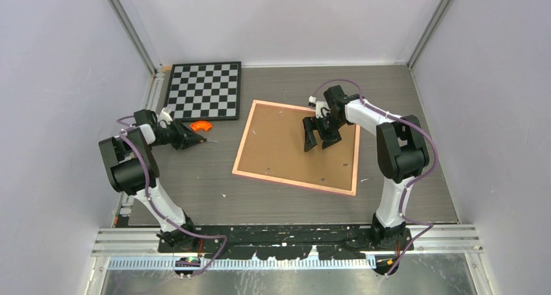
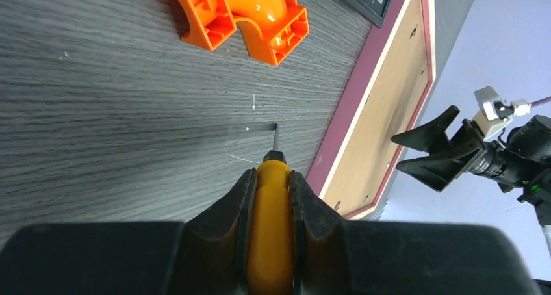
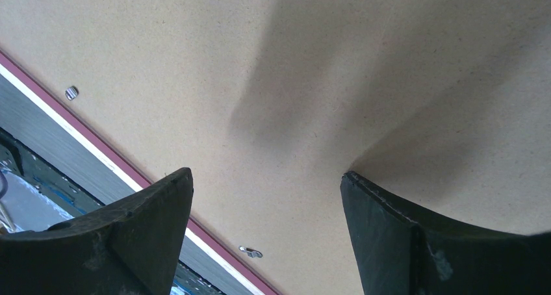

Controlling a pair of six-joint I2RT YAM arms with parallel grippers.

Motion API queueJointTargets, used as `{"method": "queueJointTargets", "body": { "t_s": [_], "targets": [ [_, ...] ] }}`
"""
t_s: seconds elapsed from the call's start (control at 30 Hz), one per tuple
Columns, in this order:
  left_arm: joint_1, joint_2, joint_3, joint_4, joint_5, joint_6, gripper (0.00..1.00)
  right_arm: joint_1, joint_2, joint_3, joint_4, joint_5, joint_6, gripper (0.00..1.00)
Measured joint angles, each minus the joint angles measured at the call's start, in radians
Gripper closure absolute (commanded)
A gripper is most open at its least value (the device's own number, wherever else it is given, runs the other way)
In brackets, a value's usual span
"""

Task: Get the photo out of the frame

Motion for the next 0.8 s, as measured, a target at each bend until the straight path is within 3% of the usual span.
{"method": "queueJointTargets", "body": {
  "t_s": [0.2, 0.27, 0.37, 0.43, 0.57, 0.8],
  "targets": [
    [0.011, 0.016, 0.000, 0.000, -0.013, -0.017, 0.54, 0.000, 0.000, 0.000, 0.000, -0.001, -0.003, 0.12],
    [0.012, 0.030, 0.000, -0.002, -0.039, -0.013, 0.52, 0.000, 0.000, 0.000, 0.000, -0.001, -0.003, 0.12],
    [0.013, 0.056, 0.008, -0.012, -0.032, -0.021, 0.37, 0.000, 0.000, 0.000, 0.000, -0.001, -0.003, 0.12],
    [0.013, 0.062, 0.023, -0.023, -0.012, -0.028, 0.32, 0.000, 0.000, 0.000, 0.000, -0.001, -0.004, 0.12],
    [0.013, 0.066, 0.041, -0.035, 0.013, -0.043, 0.01, 0.000, 0.000, 0.000, -0.001, -0.001, -0.006, 0.12],
    [0.018, 0.061, 0.063, -0.065, 0.024, -0.041, 0.00, 0.000, 0.000, 0.000, -0.001, -0.001, -0.006, 0.12]
  ]
}}
